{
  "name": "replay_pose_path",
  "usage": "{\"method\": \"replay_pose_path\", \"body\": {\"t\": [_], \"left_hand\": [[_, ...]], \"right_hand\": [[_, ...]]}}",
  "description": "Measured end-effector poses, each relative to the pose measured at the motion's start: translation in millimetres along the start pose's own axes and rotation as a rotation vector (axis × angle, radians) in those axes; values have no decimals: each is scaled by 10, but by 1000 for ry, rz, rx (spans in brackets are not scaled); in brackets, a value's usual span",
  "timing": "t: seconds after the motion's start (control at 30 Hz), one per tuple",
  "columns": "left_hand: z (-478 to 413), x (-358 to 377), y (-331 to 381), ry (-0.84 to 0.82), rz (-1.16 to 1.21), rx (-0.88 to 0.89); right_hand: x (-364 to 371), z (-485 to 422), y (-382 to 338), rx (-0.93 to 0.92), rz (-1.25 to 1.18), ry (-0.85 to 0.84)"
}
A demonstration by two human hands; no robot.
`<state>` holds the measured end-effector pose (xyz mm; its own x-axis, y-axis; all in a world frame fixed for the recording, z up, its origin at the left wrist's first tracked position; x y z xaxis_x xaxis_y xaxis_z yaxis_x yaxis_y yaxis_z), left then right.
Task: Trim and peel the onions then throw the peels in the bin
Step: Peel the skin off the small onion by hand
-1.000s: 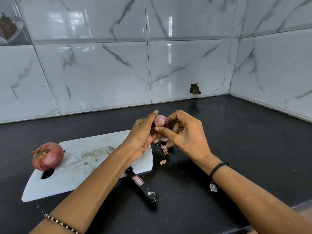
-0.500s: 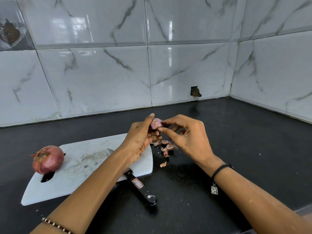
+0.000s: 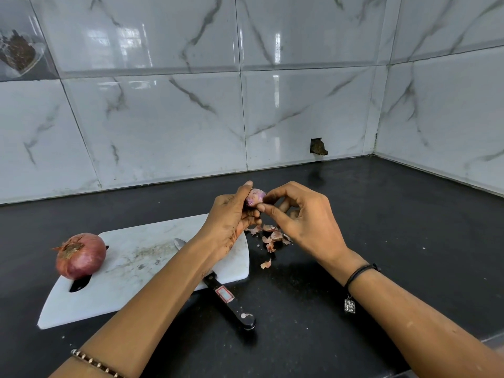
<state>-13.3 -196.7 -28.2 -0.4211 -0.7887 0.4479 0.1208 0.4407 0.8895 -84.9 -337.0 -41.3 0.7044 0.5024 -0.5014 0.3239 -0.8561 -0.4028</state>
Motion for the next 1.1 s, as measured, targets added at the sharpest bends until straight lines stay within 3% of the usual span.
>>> {"method": "replay_pose_path", "body": {"t": [0.6,0.83,1.1], "left_hand": [[32,41,-2,11,45,-47],[33,51,9,46,134,-84],[44,50,11,31,148,-70]], "right_hand": [[41,20,-30,-124,118,-46],[-12,4,-25,-14,51,72],[-11,-4,-31,-93,82,59]]}}
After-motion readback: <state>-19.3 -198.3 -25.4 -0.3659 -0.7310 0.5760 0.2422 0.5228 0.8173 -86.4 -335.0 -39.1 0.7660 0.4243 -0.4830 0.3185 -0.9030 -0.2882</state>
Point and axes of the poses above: each hand's wrist, its own z-axis away from the middle knuckle, its own x-axis out of the palm, y = z × x, the point moved 1 cm from there along -z, towards the middle knuckle, and after that the axes turned 14 degrees about z, right-handed, at the moved point
